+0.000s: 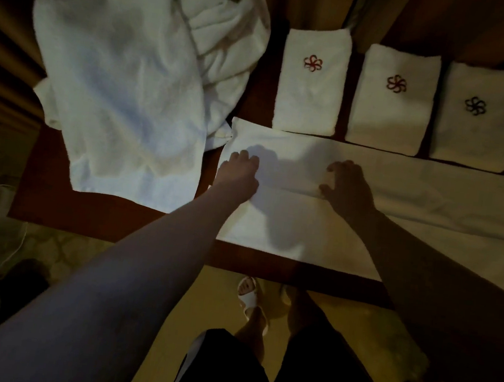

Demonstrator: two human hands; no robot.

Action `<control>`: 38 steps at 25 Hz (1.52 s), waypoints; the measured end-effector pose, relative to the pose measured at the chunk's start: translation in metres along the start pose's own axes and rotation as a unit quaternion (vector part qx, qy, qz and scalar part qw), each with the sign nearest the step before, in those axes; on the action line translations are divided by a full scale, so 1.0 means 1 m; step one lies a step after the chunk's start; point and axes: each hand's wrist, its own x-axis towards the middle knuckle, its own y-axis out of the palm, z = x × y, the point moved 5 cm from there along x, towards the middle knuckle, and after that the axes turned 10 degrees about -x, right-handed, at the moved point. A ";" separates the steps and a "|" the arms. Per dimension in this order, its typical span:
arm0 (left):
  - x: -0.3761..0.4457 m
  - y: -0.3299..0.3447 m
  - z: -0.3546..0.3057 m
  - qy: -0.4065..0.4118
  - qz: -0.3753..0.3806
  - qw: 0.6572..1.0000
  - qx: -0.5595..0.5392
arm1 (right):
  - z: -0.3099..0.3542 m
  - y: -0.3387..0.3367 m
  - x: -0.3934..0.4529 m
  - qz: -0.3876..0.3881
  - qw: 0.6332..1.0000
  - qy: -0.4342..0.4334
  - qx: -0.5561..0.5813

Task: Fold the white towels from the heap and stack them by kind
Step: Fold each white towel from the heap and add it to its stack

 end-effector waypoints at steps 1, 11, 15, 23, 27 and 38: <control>0.010 -0.002 -0.001 0.001 0.000 1.000 -0.017 | -0.007 -0.004 0.011 -0.004 1.000 -0.001 0.005; 0.077 -0.015 -0.004 -0.040 -0.007 0.999 -0.016 | -0.015 -0.009 0.071 0.012 0.996 -0.073 -0.050; 0.089 -0.011 -0.001 -0.057 0.021 0.998 0.029 | -0.012 -0.008 0.082 0.036 0.986 -0.070 -0.146; 0.056 -0.018 -0.014 -0.019 -0.017 0.999 0.033 | -0.012 -0.012 0.062 -0.006 0.994 -0.027 -0.102; 0.028 -0.045 -0.021 0.108 -0.048 0.993 -0.005 | -0.012 -0.035 0.037 -0.068 0.994 -0.041 -0.078; -0.085 -0.022 -0.004 0.110 -0.064 0.992 -0.012 | 0.009 -0.019 -0.084 -0.141 0.977 -0.033 -0.156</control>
